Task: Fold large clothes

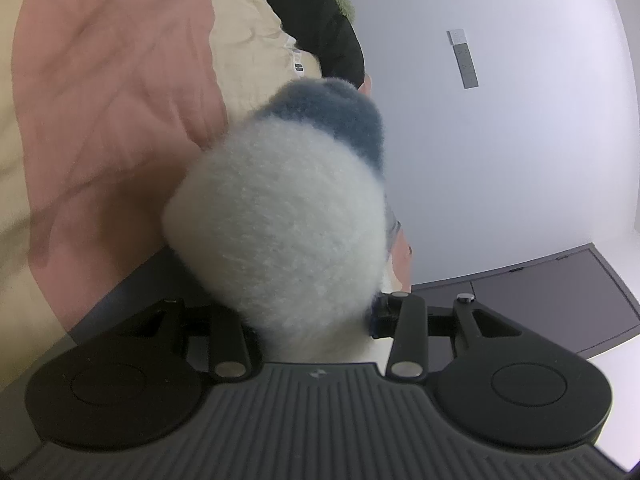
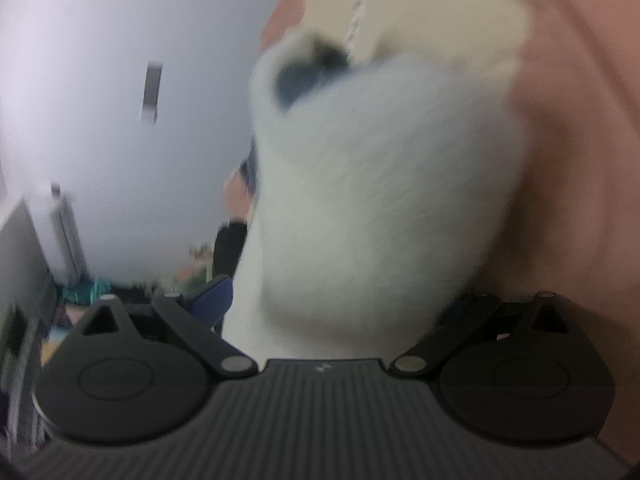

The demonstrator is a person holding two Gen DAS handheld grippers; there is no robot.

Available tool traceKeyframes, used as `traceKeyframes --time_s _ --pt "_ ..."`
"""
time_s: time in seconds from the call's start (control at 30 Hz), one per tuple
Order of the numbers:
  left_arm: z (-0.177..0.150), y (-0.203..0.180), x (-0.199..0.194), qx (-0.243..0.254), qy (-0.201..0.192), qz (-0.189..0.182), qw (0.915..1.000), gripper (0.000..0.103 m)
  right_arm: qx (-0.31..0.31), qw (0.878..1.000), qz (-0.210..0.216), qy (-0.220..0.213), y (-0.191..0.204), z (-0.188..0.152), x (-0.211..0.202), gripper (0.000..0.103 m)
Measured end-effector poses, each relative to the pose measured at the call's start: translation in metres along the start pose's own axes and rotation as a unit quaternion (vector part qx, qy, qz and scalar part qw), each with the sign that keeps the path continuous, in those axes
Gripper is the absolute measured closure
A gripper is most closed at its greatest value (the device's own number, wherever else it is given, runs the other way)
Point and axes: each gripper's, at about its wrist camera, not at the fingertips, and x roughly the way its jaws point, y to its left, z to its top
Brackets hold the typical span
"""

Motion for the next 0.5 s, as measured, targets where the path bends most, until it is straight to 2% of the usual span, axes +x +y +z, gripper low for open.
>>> traceKeyframes --time_s 0.1,0.13,0.23,0.37,0.5 --pt "-0.001 -0.001 -0.002 0.005 -0.001 0.001 1.0000 0.056 -0.041 0.999 -0.016 0.018 0.008 -0.002 0.005 0.024" --pt "-0.003 -0.002 -0.002 0.009 -0.003 0.002 1.0000 0.056 -0.044 0.999 -0.015 0.017 0.009 -0.002 0.004 0.033" --pt "-0.009 -0.003 -0.007 0.015 -0.007 0.007 0.9998 0.056 -0.060 0.998 -0.012 0.009 0.018 0.002 -0.006 0.052" --pt "-0.014 -0.008 -0.022 0.019 -0.014 0.004 0.9997 0.057 -0.118 0.993 -0.003 -0.004 0.033 -0.002 -0.020 0.057" --pt "-0.020 -0.017 -0.043 0.038 -0.019 -0.003 0.9991 0.058 -0.138 0.990 0.019 -0.008 0.043 0.000 -0.034 0.059"
